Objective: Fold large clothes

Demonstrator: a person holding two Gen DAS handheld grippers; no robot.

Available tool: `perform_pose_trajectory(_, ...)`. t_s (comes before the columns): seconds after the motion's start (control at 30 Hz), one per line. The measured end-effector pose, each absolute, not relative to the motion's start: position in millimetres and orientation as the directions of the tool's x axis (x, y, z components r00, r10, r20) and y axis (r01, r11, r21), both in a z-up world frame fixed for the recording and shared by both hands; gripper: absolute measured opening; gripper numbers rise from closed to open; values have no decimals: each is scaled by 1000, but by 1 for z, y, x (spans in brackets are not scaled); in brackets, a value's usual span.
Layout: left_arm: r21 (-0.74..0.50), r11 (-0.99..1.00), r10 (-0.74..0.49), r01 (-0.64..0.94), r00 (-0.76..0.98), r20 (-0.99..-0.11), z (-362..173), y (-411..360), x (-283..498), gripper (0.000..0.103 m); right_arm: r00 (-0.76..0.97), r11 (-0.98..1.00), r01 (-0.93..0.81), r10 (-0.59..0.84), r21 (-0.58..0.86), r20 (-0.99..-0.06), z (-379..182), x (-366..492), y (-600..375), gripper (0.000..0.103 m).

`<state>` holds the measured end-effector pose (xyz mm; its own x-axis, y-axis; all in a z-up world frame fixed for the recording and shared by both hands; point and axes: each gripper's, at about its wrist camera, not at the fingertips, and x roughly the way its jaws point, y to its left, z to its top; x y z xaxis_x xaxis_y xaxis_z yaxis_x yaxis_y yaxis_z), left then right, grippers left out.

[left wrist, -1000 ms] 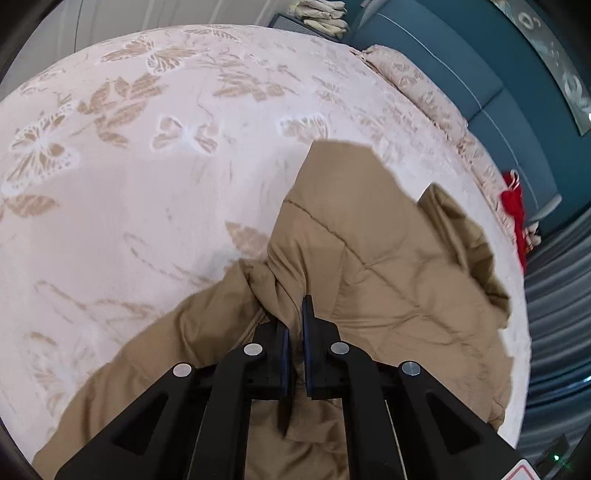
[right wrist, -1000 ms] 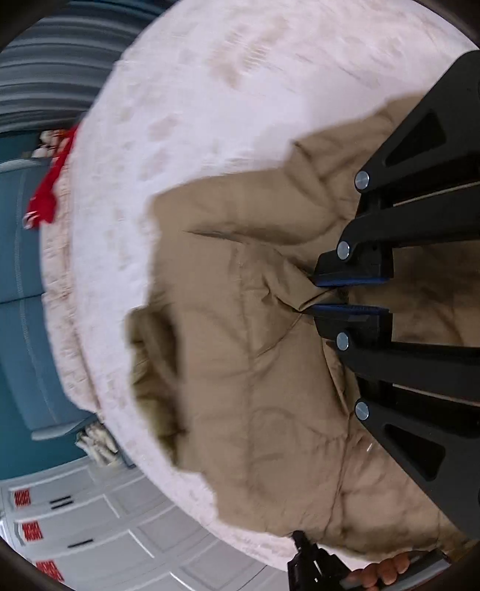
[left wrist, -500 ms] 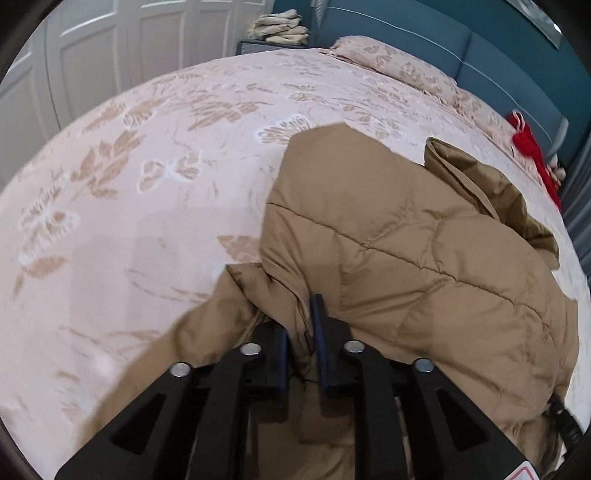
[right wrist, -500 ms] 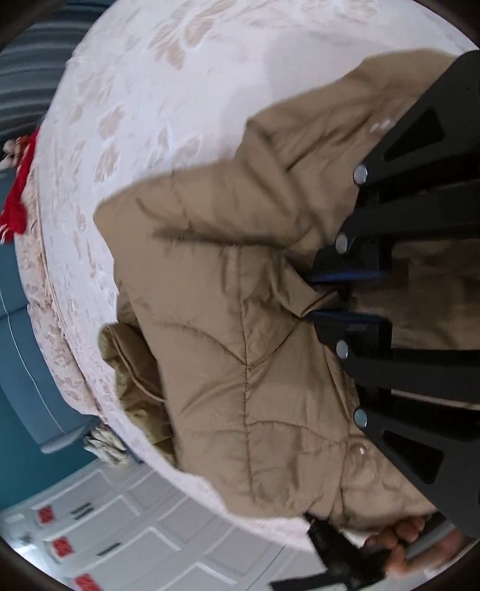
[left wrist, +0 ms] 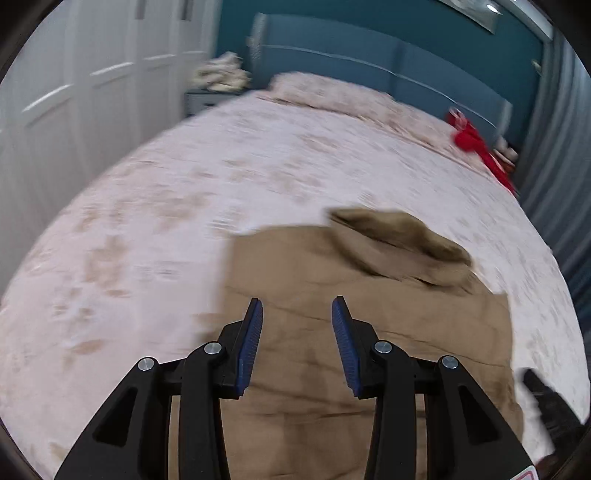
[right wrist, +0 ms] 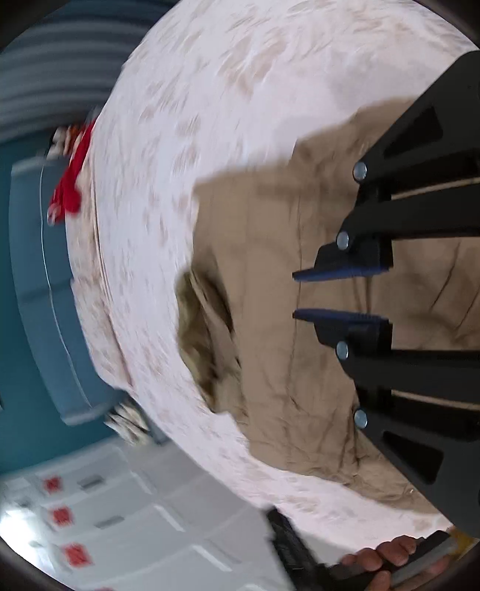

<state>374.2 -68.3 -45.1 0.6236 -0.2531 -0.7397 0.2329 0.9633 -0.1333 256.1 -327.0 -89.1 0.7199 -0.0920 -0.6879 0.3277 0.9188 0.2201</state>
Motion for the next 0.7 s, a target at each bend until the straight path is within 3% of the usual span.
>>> perform_pose_trajectory(0.27, -65, 970, -184, 234, 532, -827, -124, -120, 389, 39, 643, 945, 288, -71, 155, -763, -142, 299, -301, 10)
perform_pose_trajectory(0.7, 53, 970, -117, 238, 644, -756, -165, -128, 374, 42, 632, 948, 295, -97, 123, -769, -193, 300, -294, 5)
